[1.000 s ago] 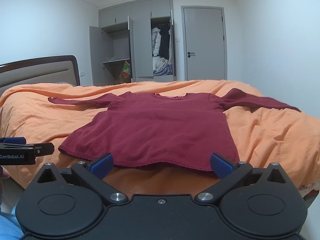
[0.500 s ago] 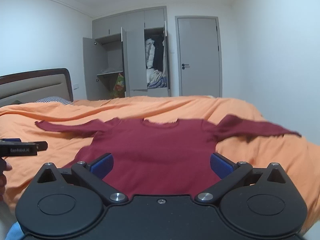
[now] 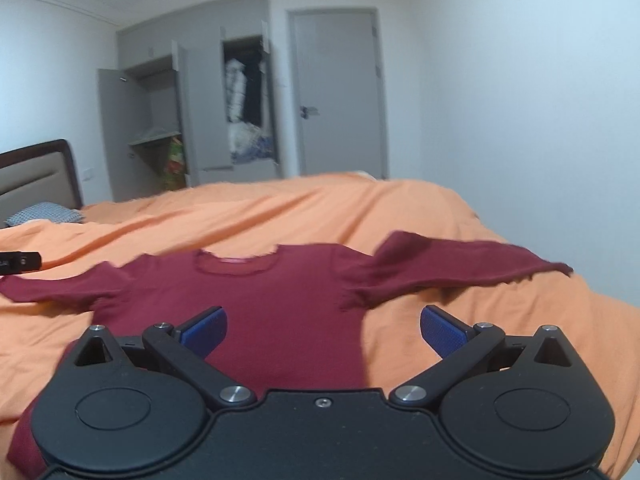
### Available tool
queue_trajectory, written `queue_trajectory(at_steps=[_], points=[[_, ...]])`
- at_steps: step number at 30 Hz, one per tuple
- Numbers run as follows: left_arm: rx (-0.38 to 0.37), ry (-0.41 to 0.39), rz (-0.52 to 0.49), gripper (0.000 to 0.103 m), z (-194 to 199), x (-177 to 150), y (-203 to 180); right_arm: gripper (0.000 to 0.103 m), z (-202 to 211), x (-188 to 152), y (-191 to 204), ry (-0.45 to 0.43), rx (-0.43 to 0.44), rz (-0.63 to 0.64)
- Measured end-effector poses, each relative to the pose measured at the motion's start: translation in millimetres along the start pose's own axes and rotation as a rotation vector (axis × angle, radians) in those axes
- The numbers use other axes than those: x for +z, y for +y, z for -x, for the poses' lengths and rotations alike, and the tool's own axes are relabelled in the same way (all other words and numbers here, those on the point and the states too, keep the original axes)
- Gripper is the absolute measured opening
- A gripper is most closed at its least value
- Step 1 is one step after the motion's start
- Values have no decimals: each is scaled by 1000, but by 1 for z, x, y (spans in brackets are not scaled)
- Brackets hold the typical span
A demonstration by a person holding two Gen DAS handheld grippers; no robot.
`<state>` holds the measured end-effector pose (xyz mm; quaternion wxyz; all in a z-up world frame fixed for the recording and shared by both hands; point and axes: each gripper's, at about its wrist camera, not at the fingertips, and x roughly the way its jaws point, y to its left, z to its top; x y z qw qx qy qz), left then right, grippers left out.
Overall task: Fold small clothes
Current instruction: 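Move the right gripper down to the shirt sleeve cuff nearest it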
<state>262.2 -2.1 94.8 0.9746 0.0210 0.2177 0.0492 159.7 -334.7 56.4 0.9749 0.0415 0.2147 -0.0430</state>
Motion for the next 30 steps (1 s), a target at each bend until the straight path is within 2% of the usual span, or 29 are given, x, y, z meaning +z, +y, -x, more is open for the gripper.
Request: queue_trajectory(at_steps=[6,13,20,25,30], points=[[-79,53,-8,103,-49,4,-48,103,-49,13,-30,63,-131,15],[-120,119,13,103,-93,-9,-99,103,-93,23,-79,94,-189,-27],[-133,149,9,103,-124,-27,-137,103,-127,23,-117,129,-233,-58],[-144,181,36,103,-141,-40,-150,103,-152,18,-142,148,-227,-87],[-154,242,45,103,-155,-60,-156,103,-175,11,-163,185,-276,-98]])
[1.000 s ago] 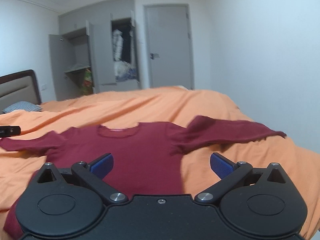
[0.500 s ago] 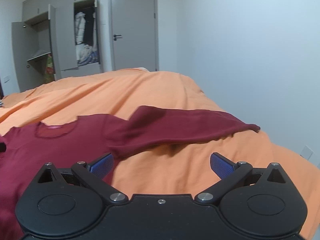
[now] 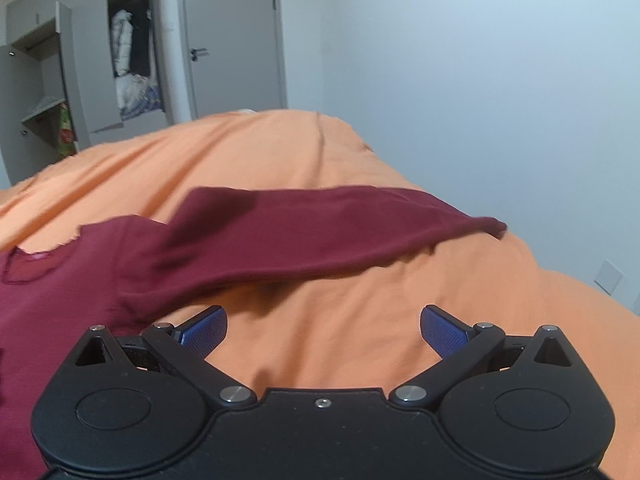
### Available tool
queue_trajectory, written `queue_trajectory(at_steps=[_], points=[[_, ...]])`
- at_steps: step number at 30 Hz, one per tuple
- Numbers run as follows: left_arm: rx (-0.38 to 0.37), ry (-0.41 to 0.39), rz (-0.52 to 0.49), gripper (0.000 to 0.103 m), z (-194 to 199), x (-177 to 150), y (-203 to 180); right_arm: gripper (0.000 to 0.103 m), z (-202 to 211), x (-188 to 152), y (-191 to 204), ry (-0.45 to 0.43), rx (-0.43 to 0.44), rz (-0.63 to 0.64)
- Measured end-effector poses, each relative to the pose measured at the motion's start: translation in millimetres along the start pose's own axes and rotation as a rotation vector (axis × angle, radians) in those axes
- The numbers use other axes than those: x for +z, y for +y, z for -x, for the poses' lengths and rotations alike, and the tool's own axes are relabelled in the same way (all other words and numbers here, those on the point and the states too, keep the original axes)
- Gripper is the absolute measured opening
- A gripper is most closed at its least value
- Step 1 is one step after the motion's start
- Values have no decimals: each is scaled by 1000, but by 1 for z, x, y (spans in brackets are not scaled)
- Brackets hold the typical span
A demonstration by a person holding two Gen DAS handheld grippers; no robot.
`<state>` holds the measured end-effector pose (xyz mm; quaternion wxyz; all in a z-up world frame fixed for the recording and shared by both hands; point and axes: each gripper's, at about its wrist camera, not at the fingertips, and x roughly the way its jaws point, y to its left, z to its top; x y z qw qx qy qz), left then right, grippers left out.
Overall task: Fold small clothes
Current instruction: 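Move the right gripper down to the shirt sleeve cuff nearest it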
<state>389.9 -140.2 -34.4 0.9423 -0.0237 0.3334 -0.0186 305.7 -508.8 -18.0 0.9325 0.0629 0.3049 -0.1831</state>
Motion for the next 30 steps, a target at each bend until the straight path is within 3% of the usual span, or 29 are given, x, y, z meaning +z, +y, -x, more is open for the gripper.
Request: queue_trajectory(at_steps=[6,13,17,21,23,25,26,27,28,30], points=[[45,-27,-63,103,-7,-13,-11,103,-18,5,-22,-20,29,-58],[54,-26,-75,103,-12,-17,-12,102,-34,27,-67,-124,131,-205],[56,-26,-80,103,-11,-18,-13,101,-66,46,-94,-85,59,-287],[52,-17,-77,103,-10,-15,-13,93,-98,63,-117,-21,9,-387],[46,-3,-76,103,-8,-10,-12,87,-112,68,-125,6,7,-434],[35,18,-72,103,-6,-2,-9,70,-123,69,-131,30,-25,-474],[35,29,-72,103,-5,2,-8,67,-127,70,-132,33,-40,-486],[44,35,-73,103,-3,5,-7,57,-129,71,-132,26,-45,-489],[60,34,-74,103,-2,9,-5,41,-131,71,-132,18,-58,-487],[90,25,-84,103,3,17,-3,24,-133,72,-131,0,-63,-489]])
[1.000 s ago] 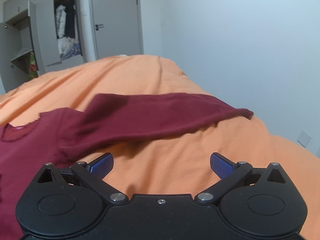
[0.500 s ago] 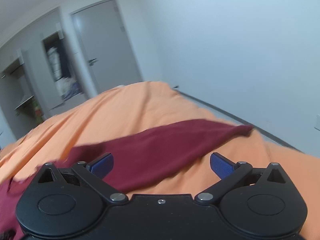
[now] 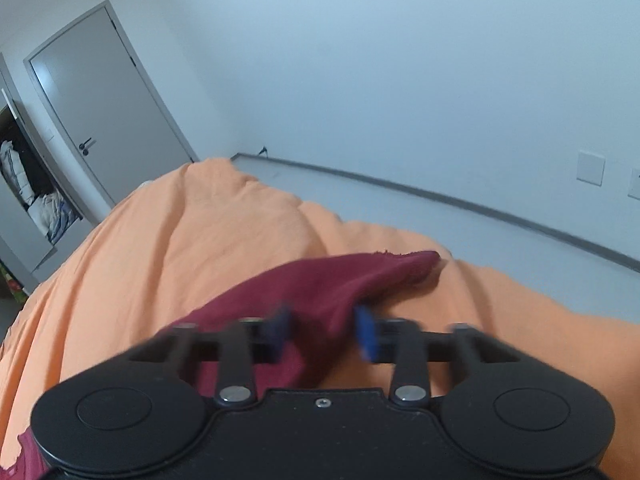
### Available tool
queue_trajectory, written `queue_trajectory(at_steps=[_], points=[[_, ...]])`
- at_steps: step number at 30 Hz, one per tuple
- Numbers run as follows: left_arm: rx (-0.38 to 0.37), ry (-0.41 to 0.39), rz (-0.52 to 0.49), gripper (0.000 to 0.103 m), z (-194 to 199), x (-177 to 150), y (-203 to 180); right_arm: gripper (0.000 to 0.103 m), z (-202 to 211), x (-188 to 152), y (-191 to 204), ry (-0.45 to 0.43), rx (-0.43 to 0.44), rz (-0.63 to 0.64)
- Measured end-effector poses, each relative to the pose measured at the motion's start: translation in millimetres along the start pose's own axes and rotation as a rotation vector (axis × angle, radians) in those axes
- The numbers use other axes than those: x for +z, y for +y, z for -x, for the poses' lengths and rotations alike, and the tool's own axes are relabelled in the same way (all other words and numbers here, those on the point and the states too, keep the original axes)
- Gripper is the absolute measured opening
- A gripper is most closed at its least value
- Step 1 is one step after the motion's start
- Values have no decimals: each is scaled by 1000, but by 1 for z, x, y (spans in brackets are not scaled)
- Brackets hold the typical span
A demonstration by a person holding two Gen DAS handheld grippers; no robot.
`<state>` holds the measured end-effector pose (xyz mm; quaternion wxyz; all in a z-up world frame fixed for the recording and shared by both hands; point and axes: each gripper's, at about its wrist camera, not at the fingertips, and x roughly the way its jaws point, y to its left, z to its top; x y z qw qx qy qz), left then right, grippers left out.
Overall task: Fold small clothes
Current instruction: 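Move the right gripper down to the shirt sleeve cuff nearest it, then grasp the sleeve cuff with the right gripper and fold it across the shirt body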
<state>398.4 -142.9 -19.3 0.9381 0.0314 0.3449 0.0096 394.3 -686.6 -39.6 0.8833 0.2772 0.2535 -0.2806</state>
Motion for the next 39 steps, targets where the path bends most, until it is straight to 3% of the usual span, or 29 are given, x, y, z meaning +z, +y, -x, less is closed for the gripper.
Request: queue_trajectory(at_steps=[1,3,7,10,17,24,30,35,39], points=[[8,-8,-4,103,2,4,2,13,-1,2,0,-5,9,-2],[12,-25,-3,103,8,13,8,5,2,4,4,-37,11,14],[2,-61,24,103,18,27,24,5,30,12,30,-148,55,102],[-1,-77,61,103,24,36,39,5,64,13,71,-249,108,243],[37,-115,130,103,37,44,81,5,141,-20,201,-389,350,594],[110,-141,215,103,49,42,139,5,184,-109,314,-383,570,904],[177,-124,302,103,50,30,189,5,192,-218,383,-310,633,1183],[217,-105,335,103,47,18,213,5,186,-314,404,-171,657,1417],[225,-97,346,103,43,13,220,6,188,-358,396,-118,676,1523]])
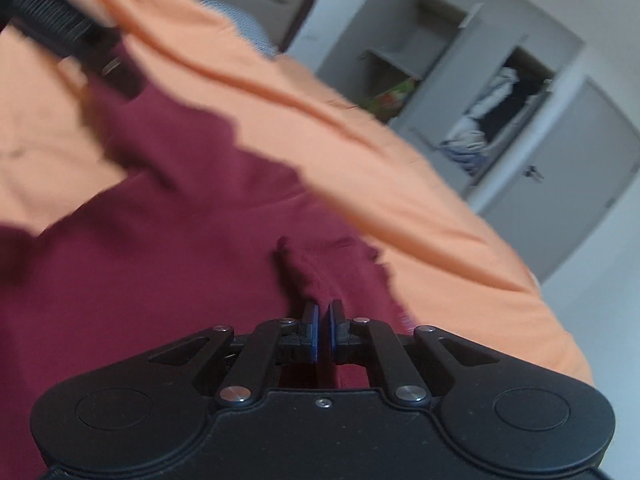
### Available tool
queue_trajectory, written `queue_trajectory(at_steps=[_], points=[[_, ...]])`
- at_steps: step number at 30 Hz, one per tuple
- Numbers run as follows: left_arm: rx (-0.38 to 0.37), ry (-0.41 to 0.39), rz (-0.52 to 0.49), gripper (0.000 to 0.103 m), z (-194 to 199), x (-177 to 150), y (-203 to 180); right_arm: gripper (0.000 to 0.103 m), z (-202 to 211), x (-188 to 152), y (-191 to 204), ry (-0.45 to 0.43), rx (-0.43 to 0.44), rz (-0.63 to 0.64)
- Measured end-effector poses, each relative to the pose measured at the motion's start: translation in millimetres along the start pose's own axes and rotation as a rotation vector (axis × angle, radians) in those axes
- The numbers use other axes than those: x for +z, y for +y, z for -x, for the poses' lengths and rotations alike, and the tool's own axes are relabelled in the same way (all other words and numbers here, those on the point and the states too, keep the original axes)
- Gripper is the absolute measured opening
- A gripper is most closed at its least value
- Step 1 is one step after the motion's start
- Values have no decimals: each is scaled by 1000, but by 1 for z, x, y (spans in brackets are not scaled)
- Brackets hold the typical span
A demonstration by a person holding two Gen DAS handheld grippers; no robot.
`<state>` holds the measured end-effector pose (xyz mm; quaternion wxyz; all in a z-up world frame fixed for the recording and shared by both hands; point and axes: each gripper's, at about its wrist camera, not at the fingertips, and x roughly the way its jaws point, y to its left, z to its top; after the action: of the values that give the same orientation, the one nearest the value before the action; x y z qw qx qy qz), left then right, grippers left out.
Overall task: Fold small clothes
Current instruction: 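Grasp the sleeve cuff with the right gripper and fold it across the shirt body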
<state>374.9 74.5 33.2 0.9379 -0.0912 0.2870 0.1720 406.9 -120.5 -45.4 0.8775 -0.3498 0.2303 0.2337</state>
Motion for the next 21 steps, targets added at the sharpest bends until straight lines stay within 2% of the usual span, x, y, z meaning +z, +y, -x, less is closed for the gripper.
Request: queue_trajectory(at_steps=[2,4,5,7,10,13,15,18,21], points=[[-7,2,6,103,-2,-2,-1,17,2,-5,6,2,23,-4],[-26,4,18,103,-4,-3,-4,35,7,-8,5,-6,41,-22],[-37,5,24,103,-7,-3,-7,40,9,-8,4,-14,55,-37],[-67,9,30,103,-11,-5,-15,65,19,-12,-8,-29,83,-87],[-143,6,27,103,-19,-5,-32,82,37,-22,-26,-49,83,-158],[-286,45,51,103,-35,-5,-49,95,59,-41,-51,-57,33,-261],[-377,118,88,103,-51,-6,-60,100,71,-59,-71,-61,-6,-359],[-461,236,186,103,-72,-10,-70,102,91,-90,-99,-49,-101,-502],[-498,261,261,95,-82,-15,-78,102,106,-121,-118,-14,-196,-629]])
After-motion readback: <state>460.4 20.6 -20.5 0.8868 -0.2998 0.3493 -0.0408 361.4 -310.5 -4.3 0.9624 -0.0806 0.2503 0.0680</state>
